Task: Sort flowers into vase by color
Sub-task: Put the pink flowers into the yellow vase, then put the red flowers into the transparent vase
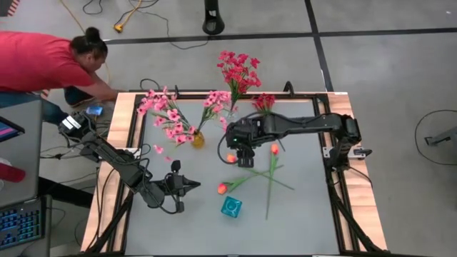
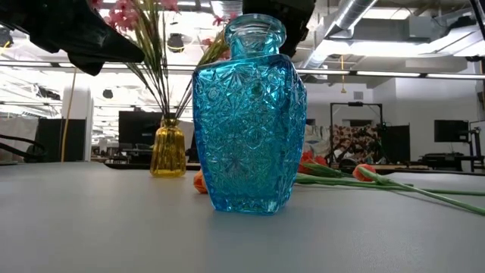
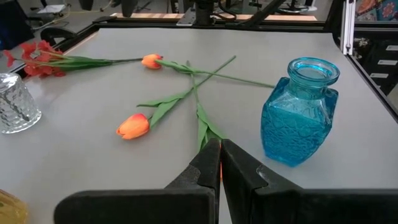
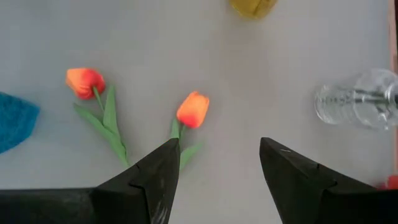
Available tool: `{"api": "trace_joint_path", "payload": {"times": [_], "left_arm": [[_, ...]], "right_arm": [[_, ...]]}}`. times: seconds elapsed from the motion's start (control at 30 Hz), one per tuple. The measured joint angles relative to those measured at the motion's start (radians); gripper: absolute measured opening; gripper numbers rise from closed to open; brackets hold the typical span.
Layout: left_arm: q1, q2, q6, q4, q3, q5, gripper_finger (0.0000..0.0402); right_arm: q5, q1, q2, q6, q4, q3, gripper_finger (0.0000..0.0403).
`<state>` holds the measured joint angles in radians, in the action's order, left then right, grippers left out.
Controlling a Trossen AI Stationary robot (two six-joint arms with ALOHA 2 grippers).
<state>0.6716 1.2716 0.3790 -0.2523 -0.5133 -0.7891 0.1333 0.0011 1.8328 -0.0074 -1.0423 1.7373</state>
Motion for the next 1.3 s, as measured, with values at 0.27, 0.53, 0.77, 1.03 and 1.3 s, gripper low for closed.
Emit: {"api": "trace_joint_path", "payload": {"times": [0.27, 0.53, 0.77, 1.03, 1.3], "left_arm": [[0.0, 0.0, 0.006, 0.0, 0.0, 0.01, 0.0001], [0.052, 0.0, -0.12, -0.1, -0.002, -0.001, 0.0001], [0.07, -0.001, -0.106, -0.114, -0.002, 0.002, 0.0001], [0.067, 0.0, -0.123, -0.115, -0.002, -0.001, 0.0001], [0.066, 0.0, -0.134, -0.115, -0.002, -0.002, 0.0001]], "right_arm": [[0.0, 0.013, -0.039, 0.079, -0.14, -0.001, 0.0249], [0.0, 0.04, -0.123, 0.055, -0.181, -0.024, 0.0249], [0.065, -0.009, -0.27, 0.11, -0.125, -0.212, 0.0249], [0.143, -0.152, -0.463, 0.237, 0.088, -0.541, 0.0249], [0.18, -0.383, -0.49, 0.354, 0.296, -0.735, 0.0249]]}}
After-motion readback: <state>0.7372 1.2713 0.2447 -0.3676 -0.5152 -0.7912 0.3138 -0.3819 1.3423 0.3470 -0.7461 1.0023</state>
